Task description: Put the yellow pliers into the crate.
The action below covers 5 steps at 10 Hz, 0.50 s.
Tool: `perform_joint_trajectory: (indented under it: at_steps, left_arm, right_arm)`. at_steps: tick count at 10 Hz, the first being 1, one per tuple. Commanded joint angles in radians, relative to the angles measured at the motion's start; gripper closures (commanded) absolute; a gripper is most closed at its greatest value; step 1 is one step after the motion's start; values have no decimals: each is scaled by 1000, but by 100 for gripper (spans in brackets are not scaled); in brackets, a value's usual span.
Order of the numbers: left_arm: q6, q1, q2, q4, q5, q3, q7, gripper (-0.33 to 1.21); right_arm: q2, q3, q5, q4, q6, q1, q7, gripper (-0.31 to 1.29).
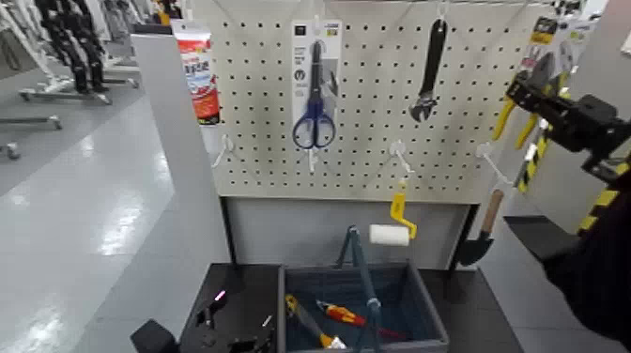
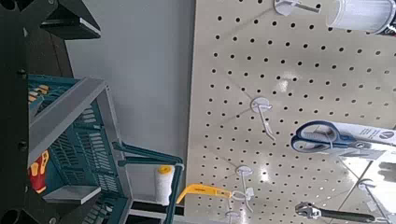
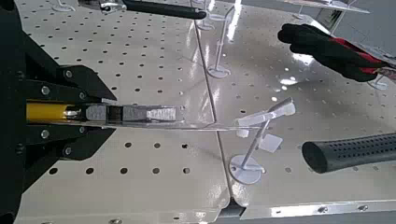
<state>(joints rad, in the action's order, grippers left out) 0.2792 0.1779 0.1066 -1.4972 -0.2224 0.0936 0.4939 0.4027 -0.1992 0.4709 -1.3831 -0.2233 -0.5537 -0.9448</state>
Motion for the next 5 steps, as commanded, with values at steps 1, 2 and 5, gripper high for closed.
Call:
perform_joint_trajectory:
  at_steps: [1,2,5]
  left_arm:
    - [0,2,2,-1,0,0,0,13]
    - [0,2,2,-1,0,0,0,13]
    - [0,0,2,-1,0,2,-1,13]
  right_arm:
    - [-8,-26,0,-77,-5,35,9,121]
    - [-15,-40,0,-128,-10,57,17,121]
    - [-33,-55,0,-281,-42,121,38,121]
